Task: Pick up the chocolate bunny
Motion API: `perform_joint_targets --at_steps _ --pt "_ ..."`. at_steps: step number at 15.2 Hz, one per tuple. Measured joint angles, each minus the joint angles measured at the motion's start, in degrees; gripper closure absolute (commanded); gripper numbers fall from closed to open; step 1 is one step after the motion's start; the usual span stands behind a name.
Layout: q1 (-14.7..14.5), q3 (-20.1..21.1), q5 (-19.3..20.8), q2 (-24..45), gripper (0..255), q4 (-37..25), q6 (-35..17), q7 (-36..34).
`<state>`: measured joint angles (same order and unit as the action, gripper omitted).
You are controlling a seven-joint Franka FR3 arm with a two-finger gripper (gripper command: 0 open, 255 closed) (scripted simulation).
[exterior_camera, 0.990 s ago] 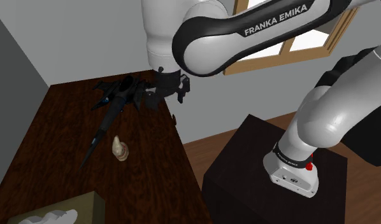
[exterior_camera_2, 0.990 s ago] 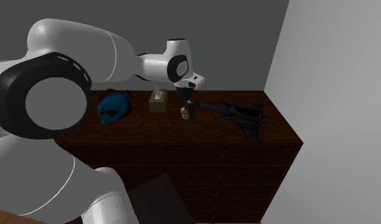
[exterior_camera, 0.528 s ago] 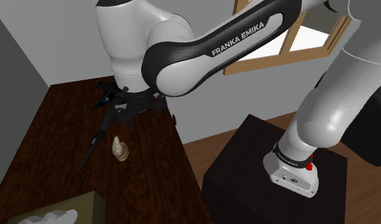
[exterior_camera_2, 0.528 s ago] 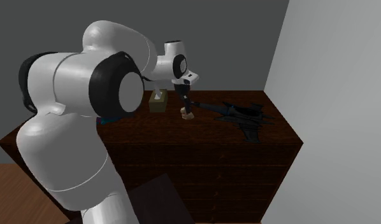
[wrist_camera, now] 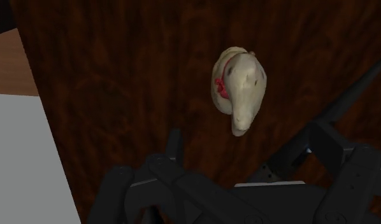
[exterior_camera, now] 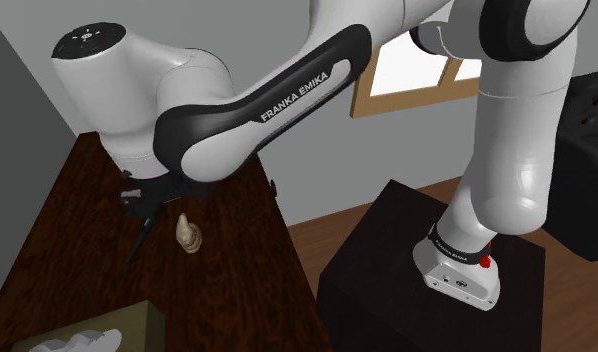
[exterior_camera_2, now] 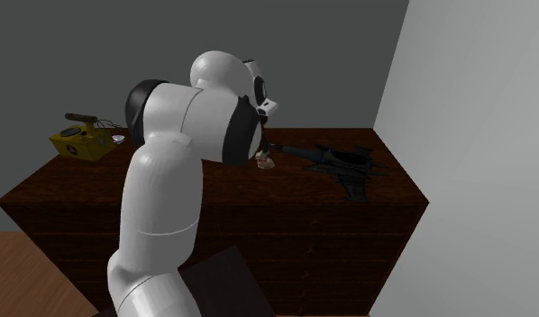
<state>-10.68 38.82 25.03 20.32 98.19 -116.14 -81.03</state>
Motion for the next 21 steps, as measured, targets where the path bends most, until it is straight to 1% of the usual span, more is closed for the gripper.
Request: perform_joint_targets --at_steps 2,8,9,19,21 --pt "-0.97 -0.41 1.17 1.52 0 -0.76 -0.33 -1.25" --pt "-1.65 -1.38 3.20 3.72 0 0.86 -3.52 -3.05" --pt "-1.72 -1.45 3.35 3.90 255 0.91 -3.70 -3.17" --pt "-1.77 -1.50 3.48 4.02 255 0.95 -3.90 -3.28" --pt "-1.70 -1.35 3.14 3.76 255 0.45 -3.19 -2.93"
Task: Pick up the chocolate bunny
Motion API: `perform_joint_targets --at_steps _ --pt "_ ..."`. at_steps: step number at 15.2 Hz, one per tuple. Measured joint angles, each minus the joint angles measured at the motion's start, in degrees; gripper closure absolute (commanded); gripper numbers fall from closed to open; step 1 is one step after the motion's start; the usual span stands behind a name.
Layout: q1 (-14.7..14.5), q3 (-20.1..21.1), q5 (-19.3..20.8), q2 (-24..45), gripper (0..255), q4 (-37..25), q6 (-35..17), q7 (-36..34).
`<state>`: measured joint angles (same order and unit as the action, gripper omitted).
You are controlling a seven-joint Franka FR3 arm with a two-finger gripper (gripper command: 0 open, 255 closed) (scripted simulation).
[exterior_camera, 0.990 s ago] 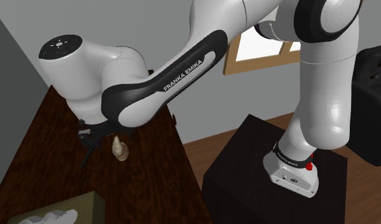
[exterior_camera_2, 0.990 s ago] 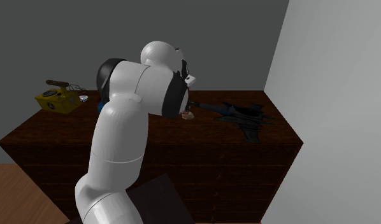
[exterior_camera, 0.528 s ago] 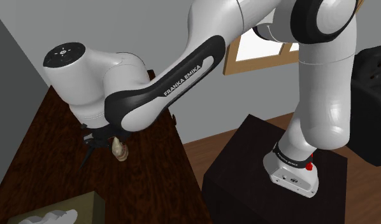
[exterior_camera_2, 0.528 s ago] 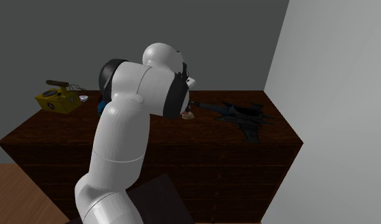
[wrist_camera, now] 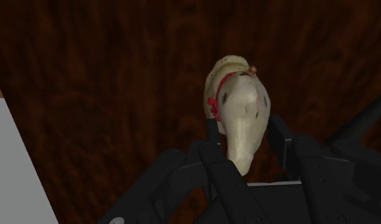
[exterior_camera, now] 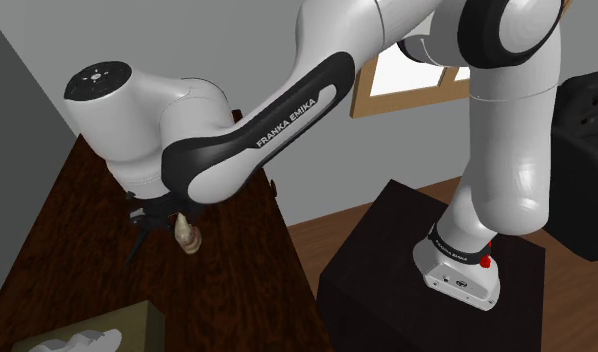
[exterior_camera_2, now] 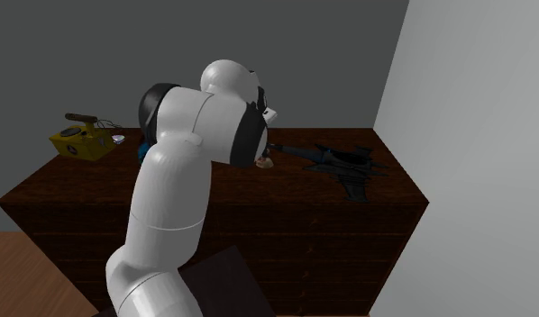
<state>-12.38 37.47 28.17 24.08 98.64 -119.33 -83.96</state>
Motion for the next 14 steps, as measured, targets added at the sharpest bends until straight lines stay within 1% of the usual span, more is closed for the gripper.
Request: perform_joint_targets --at_steps 14 --pt "0.56 1.60 -3.50 -3.46 255 -5.71 8.04 3.34"
